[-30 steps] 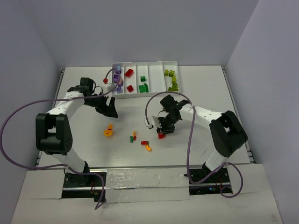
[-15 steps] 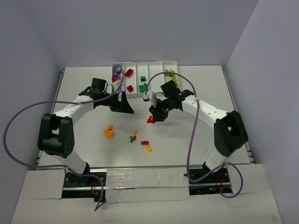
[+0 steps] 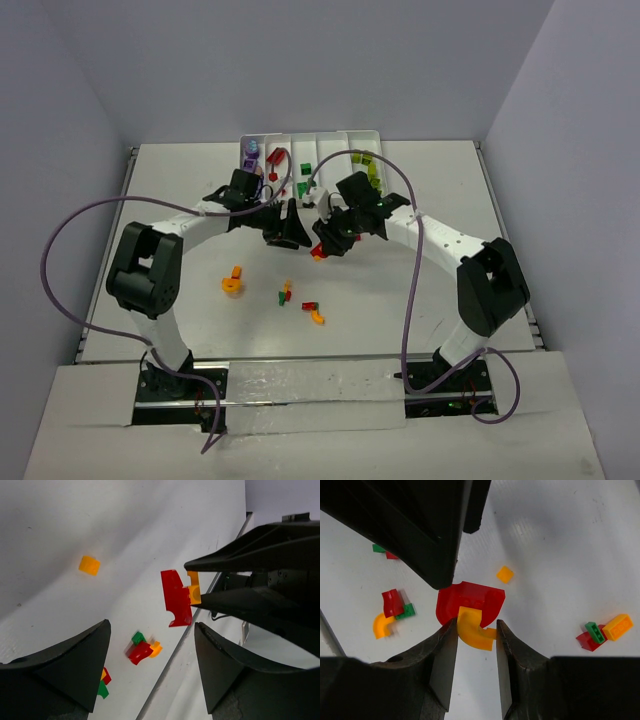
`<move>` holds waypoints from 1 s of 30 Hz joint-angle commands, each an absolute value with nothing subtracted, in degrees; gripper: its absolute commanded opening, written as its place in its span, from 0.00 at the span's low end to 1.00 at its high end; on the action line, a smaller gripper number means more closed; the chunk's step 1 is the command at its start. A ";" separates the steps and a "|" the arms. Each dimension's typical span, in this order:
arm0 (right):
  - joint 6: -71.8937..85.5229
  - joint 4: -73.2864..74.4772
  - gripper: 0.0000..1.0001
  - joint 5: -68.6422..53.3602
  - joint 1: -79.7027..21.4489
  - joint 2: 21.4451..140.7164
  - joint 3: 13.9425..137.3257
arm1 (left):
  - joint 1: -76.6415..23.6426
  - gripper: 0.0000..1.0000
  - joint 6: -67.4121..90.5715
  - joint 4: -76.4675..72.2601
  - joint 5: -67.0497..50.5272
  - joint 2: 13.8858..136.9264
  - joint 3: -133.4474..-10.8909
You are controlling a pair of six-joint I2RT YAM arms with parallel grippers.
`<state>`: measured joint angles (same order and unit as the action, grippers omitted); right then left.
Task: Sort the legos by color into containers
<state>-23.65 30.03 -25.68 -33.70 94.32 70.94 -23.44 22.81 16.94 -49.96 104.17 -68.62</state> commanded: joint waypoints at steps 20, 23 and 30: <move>-20.02 25.49 0.00 -23.01 -35.16 91.93 71.81 | -26.61 0.57 28.65 12.06 -58.46 108.46 -73.48; -19.85 25.37 0.00 -22.73 -35.16 91.93 71.81 | -26.61 0.49 28.74 12.04 -58.71 108.54 -73.48; -19.71 25.16 0.00 -22.68 -35.16 91.60 71.81 | -26.54 0.36 28.63 12.24 -58.88 109.10 -73.75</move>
<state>-20.38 27.68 -22.89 -34.59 94.30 70.91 -26.06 28.30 13.06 -56.77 108.78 -70.98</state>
